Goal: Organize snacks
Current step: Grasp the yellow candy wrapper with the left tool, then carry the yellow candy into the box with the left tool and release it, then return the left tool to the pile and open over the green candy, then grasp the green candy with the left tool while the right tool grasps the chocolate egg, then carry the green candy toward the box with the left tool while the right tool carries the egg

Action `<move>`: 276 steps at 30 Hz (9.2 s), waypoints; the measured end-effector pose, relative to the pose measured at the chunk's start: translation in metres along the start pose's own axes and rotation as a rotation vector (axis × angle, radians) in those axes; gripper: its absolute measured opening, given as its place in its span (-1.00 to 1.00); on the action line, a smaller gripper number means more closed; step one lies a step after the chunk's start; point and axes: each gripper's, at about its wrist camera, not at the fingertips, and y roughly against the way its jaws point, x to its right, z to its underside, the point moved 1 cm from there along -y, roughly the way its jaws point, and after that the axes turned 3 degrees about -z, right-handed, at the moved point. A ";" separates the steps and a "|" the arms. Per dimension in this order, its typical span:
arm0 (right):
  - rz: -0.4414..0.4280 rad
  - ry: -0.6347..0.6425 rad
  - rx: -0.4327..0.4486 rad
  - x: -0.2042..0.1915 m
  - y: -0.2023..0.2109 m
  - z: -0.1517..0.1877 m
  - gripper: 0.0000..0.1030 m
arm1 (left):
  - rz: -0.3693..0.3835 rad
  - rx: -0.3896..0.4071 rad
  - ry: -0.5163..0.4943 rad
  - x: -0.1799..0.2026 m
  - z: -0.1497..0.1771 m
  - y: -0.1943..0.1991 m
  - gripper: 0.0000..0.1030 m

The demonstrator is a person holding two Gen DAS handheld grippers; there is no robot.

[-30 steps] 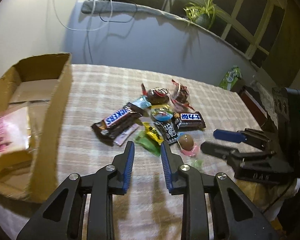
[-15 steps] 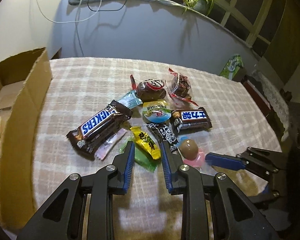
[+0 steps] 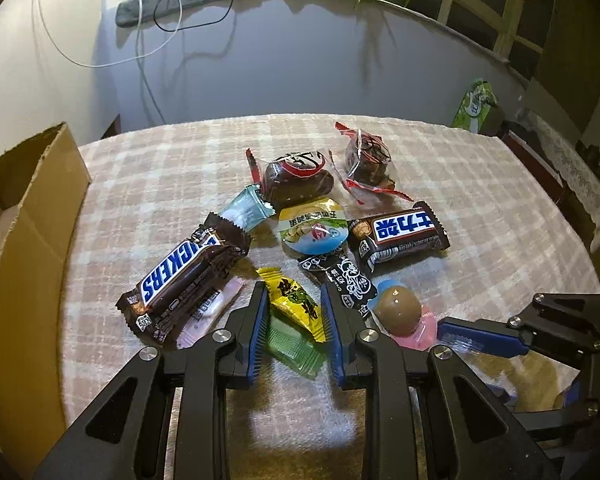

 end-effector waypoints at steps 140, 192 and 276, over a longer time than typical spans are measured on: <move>-0.009 -0.018 0.120 0.005 0.040 -0.061 0.50 | 0.019 0.158 0.233 -0.075 0.023 0.102 -0.30; 0.017 0.036 0.022 0.027 0.002 -0.010 -0.41 | -0.086 -0.029 0.027 -0.002 0.017 0.016 -0.90; -0.090 0.151 0.195 -0.075 0.039 -0.104 -0.53 | -0.155 0.224 0.229 -0.131 0.009 0.129 -0.93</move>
